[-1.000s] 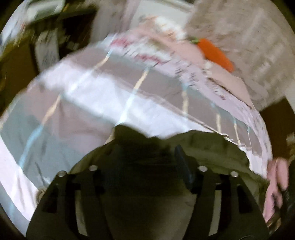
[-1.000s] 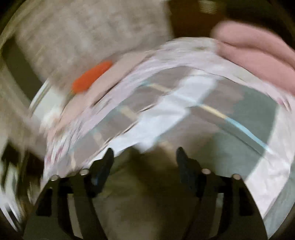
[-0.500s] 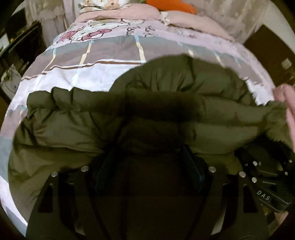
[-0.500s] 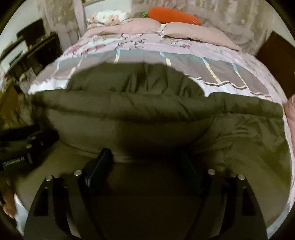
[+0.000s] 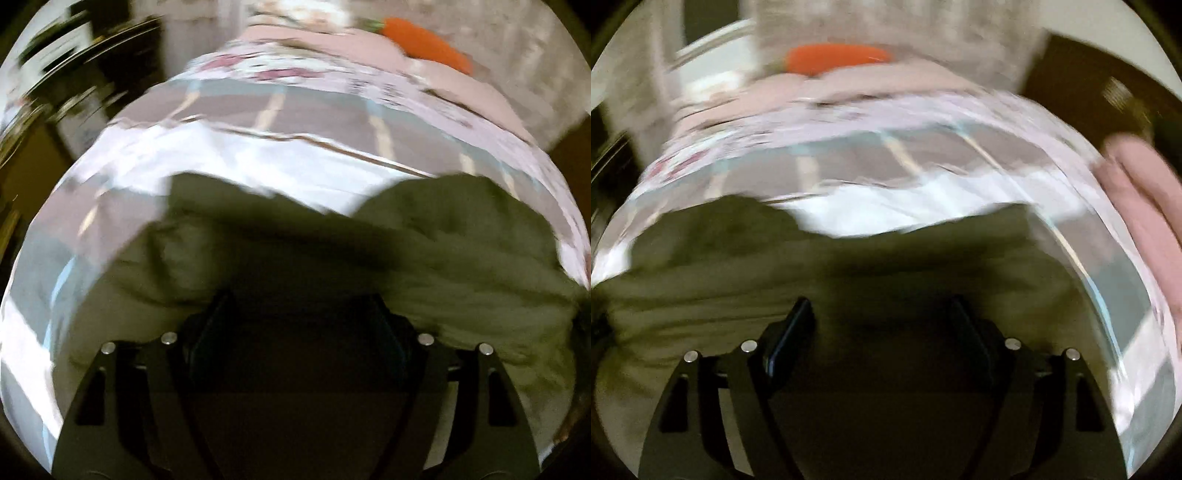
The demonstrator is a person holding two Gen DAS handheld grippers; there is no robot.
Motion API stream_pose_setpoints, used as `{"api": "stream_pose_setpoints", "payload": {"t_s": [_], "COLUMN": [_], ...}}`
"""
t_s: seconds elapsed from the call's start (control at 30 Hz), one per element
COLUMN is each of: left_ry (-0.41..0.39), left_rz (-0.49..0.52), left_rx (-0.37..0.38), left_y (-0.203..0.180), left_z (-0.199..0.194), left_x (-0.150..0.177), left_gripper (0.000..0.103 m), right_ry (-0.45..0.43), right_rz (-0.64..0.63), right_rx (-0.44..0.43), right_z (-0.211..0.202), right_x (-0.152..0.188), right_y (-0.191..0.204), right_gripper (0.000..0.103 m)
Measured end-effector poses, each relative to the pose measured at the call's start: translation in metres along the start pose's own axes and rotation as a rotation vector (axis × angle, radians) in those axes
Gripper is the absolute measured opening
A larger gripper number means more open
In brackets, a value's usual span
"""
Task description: Fold large clothes
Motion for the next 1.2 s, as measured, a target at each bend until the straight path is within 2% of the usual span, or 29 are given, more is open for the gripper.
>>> {"api": "stream_pose_setpoints", "payload": {"t_s": [0.03, 0.1, 0.17, 0.2, 0.27, 0.33, 0.37, 0.47, 0.53, 0.6, 0.67, 0.77, 0.87, 1.0, 1.1, 1.2], "left_ry": [0.001, -0.016, -0.022, -0.01, 0.007, -0.009, -0.025, -0.088, -0.108, -0.094, -0.055, 0.031, 0.039, 0.046, -0.002, -0.046], "left_rz": [-0.01, -0.027, -0.059, -0.072, -0.07, -0.093, -0.109, -0.08, -0.029, 0.029, 0.093, 0.16, 0.168, 0.164, 0.12, 0.062], "left_rx": [-0.008, -0.05, -0.087, -0.094, -0.107, -0.106, -0.087, -0.009, 0.023, 0.051, 0.059, 0.023, 0.008, -0.004, -0.001, -0.013], "left_y": [0.008, 0.018, 0.028, 0.032, 0.032, 0.034, 0.033, 0.015, -0.004, -0.026, -0.046, -0.06, -0.057, -0.057, -0.05, -0.032], "left_z": [0.003, 0.006, 0.007, 0.01, 0.011, 0.0, -0.007, -0.046, -0.064, -0.068, -0.058, -0.024, -0.004, 0.0, -0.018, -0.036], "left_x": [-0.002, -0.005, -0.006, -0.005, -0.004, -0.005, -0.008, -0.01, -0.008, 0.0, 0.011, 0.027, 0.031, 0.029, 0.026, 0.026], "left_gripper": [0.076, 0.076, 0.076, 0.076, 0.076, 0.073, 0.071, 0.072, 0.077, 0.077, 0.077, 0.077, 0.085, 0.086, 0.078, 0.077], "right_ry": [0.004, 0.012, 0.048, 0.09, 0.145, 0.088, 0.046, -0.053, -0.07, -0.041, 0.005, 0.069, 0.076, 0.083, 0.0, -0.06], "right_rz": [0.028, 0.108, 0.2, 0.249, 0.27, 0.275, 0.271, 0.186, 0.096, -0.02, -0.1, -0.193, -0.207, -0.211, -0.141, -0.069], "right_rx": [0.012, 0.098, 0.127, 0.083, 0.033, 0.079, 0.103, 0.016, -0.028, -0.078, -0.101, -0.064, -0.05, -0.055, -0.052, -0.037], "right_z": [0.004, 0.011, 0.018, 0.026, 0.034, 0.017, 0.002, -0.038, -0.06, -0.07, -0.064, -0.036, -0.013, -0.007, -0.029, -0.049], "right_x": [0.0, 0.003, 0.009, 0.014, 0.02, 0.018, 0.014, 0.005, 0.009, 0.022, 0.035, 0.053, 0.063, 0.06, 0.061, 0.065], "right_y": [-0.014, -0.048, -0.073, -0.082, -0.087, -0.089, -0.086, -0.048, -0.014, 0.026, 0.055, 0.081, 0.085, 0.086, 0.073, 0.047], "right_gripper": [0.077, 0.077, 0.079, 0.082, 0.083, 0.082, 0.08, 0.08, 0.08, 0.08, 0.08, 0.08, 0.082, 0.083, 0.079, 0.079]}}
Point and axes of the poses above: each gripper's, at about its wrist camera, not at the fingertips, and z roughly the way its jaws point, y to its left, x to its underside, the point moved 5 cm from there along z, roughly the way its jaws point, and after that the axes turned 10 degrees about y, right-handed, at the moved point
